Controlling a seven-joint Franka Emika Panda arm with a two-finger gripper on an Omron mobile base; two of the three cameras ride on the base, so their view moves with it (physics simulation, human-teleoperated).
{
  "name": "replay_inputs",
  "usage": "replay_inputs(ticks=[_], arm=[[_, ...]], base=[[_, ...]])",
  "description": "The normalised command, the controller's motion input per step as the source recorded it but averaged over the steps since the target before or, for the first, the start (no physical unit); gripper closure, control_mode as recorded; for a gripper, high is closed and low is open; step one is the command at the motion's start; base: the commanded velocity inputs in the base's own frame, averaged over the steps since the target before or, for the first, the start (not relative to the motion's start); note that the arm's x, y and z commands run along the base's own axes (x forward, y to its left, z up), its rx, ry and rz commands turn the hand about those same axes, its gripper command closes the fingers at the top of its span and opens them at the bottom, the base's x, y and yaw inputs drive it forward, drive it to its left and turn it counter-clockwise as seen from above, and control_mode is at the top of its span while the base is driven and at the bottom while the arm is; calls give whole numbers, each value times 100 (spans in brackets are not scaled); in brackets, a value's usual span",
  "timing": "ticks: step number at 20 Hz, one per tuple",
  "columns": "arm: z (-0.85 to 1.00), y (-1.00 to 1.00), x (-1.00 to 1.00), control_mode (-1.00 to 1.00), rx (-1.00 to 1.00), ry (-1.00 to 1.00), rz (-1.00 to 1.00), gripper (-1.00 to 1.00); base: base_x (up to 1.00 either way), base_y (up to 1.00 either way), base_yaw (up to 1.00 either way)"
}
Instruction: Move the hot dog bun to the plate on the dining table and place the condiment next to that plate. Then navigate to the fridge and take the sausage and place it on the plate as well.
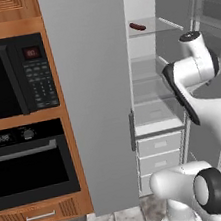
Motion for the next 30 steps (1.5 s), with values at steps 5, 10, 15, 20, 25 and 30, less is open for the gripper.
replay_inputs(ticks=[5,10,15,20,25,30], arm=[[0,74,-17,-100,13,-9,0,-100],[5,61,-27,-100,24,-7,0,-100],[14,32,-32,-100,11,-8,0,-100],[18,2,-62,-100,9,-17,0,-100],[34,15,-63,-100,5,-19,-2,-100],[21,5,-29,-100,-2,-19,-2,-100]], base=[[0,0,0],[0,0,0],[0,0,0],[0,0,0],[0,0,0],[0,0,0]])
